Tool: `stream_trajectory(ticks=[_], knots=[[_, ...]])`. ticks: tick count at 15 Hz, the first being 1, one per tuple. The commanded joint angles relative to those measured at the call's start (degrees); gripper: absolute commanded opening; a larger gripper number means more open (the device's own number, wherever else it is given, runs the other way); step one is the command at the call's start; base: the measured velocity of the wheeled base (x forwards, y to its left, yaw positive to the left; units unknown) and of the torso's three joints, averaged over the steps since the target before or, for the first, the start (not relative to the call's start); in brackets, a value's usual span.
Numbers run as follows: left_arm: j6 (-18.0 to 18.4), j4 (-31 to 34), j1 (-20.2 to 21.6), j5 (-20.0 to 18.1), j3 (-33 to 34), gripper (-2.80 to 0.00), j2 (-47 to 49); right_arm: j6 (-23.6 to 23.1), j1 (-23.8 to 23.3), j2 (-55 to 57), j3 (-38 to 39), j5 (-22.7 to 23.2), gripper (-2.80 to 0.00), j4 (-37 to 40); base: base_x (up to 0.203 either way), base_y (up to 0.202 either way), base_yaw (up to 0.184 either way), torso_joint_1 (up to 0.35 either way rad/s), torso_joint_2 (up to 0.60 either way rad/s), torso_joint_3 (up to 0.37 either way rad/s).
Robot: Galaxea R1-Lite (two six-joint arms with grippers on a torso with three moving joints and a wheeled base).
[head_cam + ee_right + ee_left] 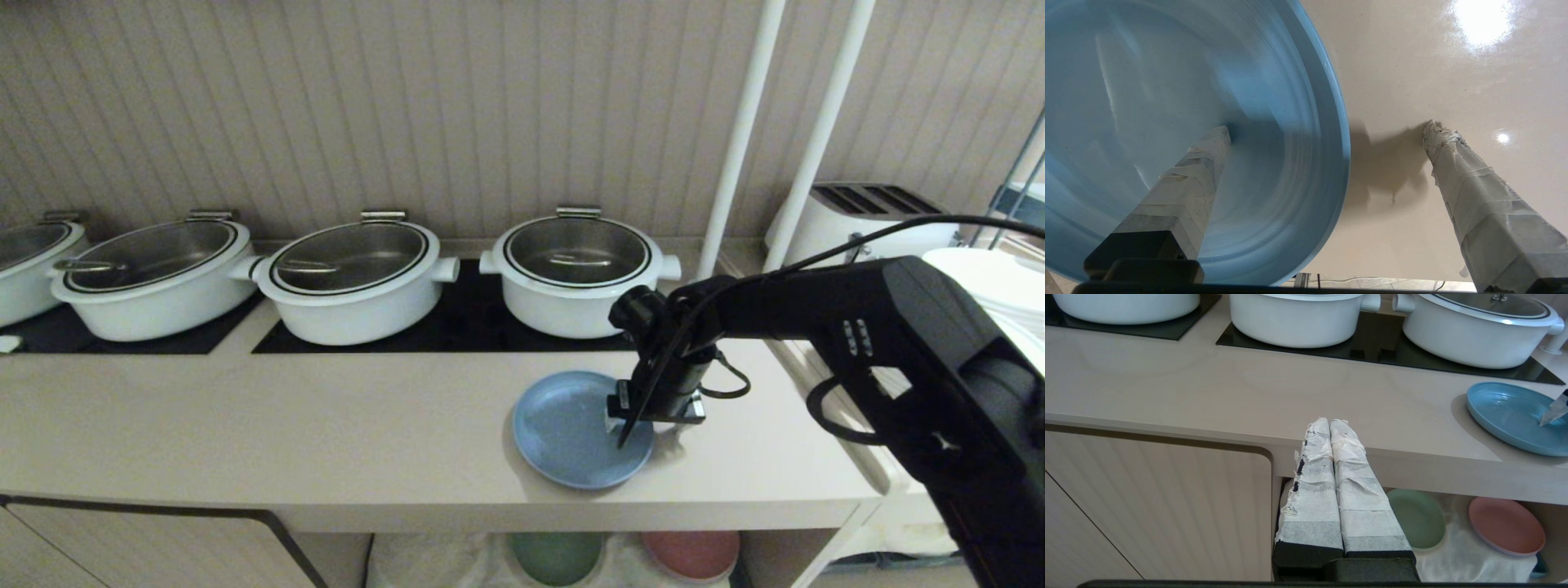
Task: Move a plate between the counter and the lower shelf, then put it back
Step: Pick up the plate
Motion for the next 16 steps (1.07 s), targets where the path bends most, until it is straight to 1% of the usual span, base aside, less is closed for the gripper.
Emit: stream_trajectory(ticks=[1,6,7,16], knots=[[-0.1,0.0,0.0,0.0,-0.1,-2.8,0.0,0.2,0.0,0.1,0.1,0.0,0.0,0.5,0.0,0.0,0.0,0.0,0.0,0.0],[-0.1,0.0,0.0,0.0,0.0,-2.8,0.0,0.2,0.0,0.3,0.2,0.1,0.0,0.5,0.0,0.0,0.0,0.0,0.0,0.0],[-0.1,0.0,0.0,0.0,0.0,-2.8,0.0,0.2,0.0,0.4,0.1,0.1,-2.8,0.4,0.0,0.0,0.0,0.0,0.0,0.0],[-0.1,0.0,0.0,0.0,-0.1,-2.8,0.0,0.2,0.0,0.3,0.1,0.0,-2.8,0.6,0.0,0.0,0.0,0.0,0.0,0.0]])
